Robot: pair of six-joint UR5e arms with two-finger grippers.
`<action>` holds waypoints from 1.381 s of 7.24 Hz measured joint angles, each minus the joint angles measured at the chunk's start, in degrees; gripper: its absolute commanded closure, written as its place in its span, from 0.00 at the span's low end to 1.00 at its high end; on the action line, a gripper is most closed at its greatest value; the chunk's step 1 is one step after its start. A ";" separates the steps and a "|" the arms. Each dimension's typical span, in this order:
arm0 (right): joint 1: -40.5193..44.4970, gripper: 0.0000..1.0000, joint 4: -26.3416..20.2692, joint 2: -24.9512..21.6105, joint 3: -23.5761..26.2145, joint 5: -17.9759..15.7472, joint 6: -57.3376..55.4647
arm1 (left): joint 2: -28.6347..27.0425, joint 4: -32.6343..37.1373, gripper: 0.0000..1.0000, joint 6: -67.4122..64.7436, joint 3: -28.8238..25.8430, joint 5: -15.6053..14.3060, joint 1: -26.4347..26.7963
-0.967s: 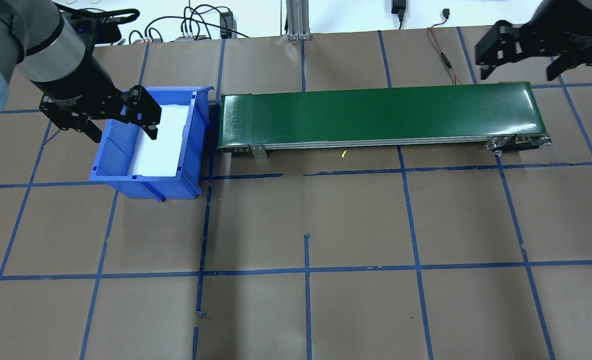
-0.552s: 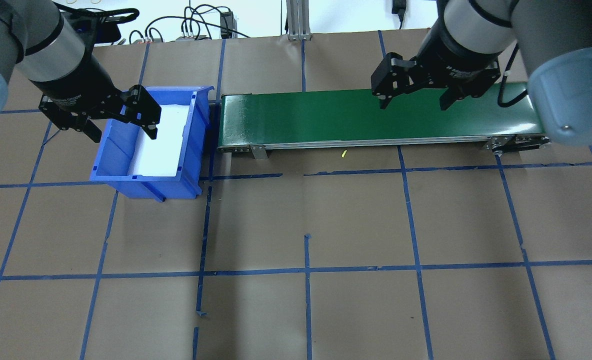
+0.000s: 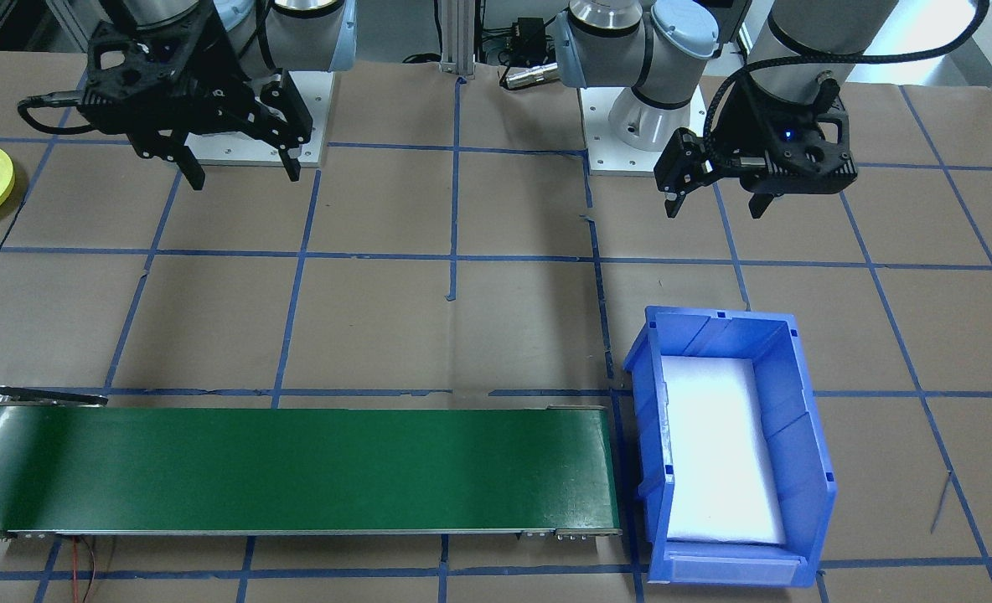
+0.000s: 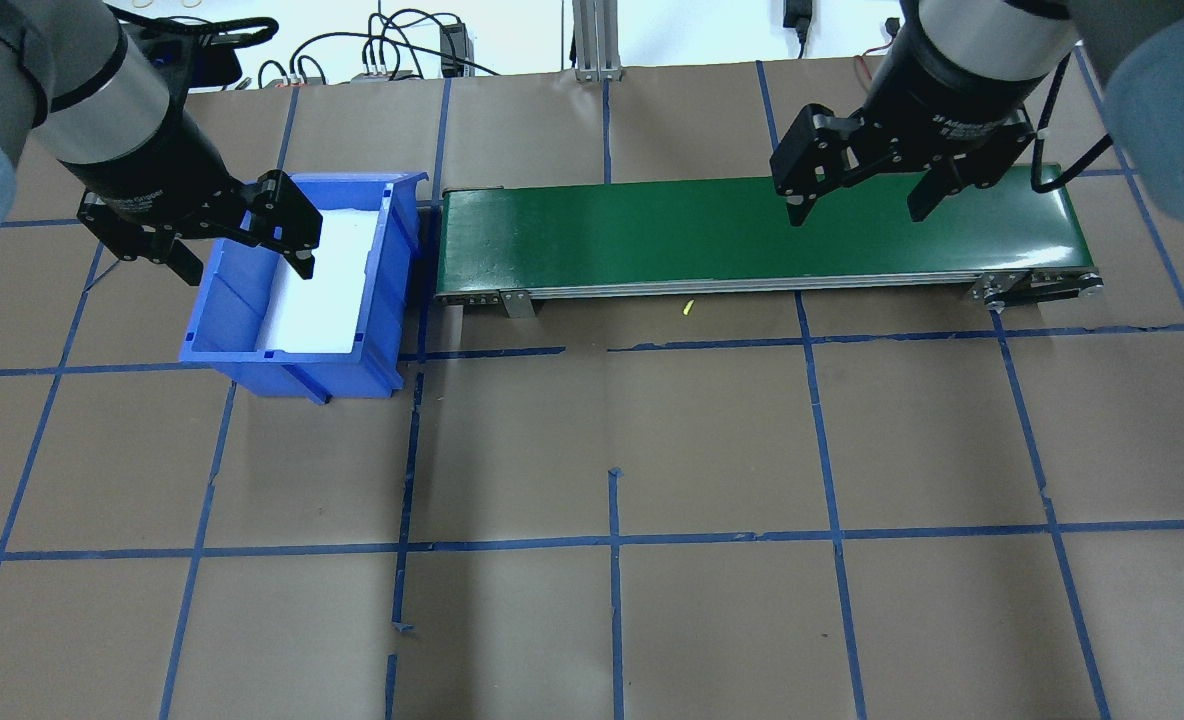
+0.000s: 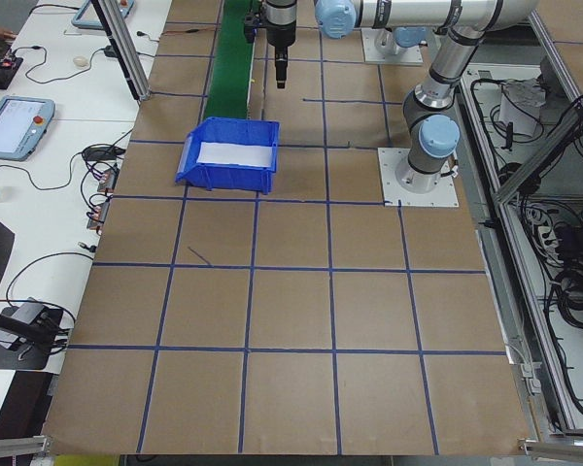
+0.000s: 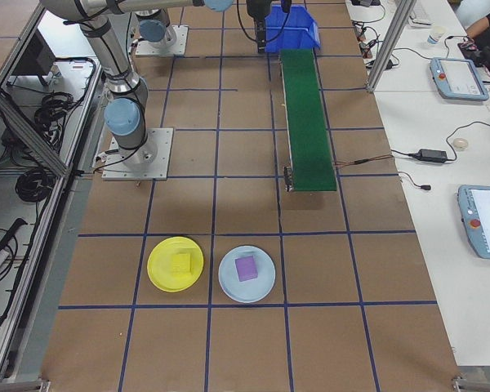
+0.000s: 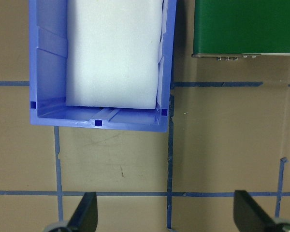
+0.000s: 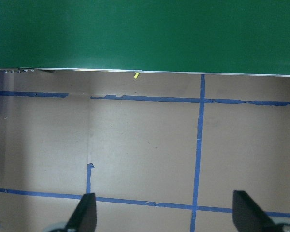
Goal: Move block left to right into plate
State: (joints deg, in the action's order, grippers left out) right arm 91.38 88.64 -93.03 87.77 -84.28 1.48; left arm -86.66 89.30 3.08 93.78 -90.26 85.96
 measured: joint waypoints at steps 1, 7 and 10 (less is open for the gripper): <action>-1.46 0.00 -1.78 0.62 -1.04 0.16 1.05 | 0.00 0.00 0.00 0.00 0.00 0.00 0.00; -7.55 0.00 4.95 7.32 -4.43 0.25 -1.99 | 0.00 0.00 0.00 0.00 0.00 0.00 0.00; -1.97 0.00 5.96 11.44 -7.61 -2.94 -11.90 | 0.00 0.00 0.00 0.00 0.00 0.00 0.00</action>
State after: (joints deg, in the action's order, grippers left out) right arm 89.41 94.60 -81.59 80.15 -87.22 -10.42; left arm -86.66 89.30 3.08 93.78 -90.26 85.96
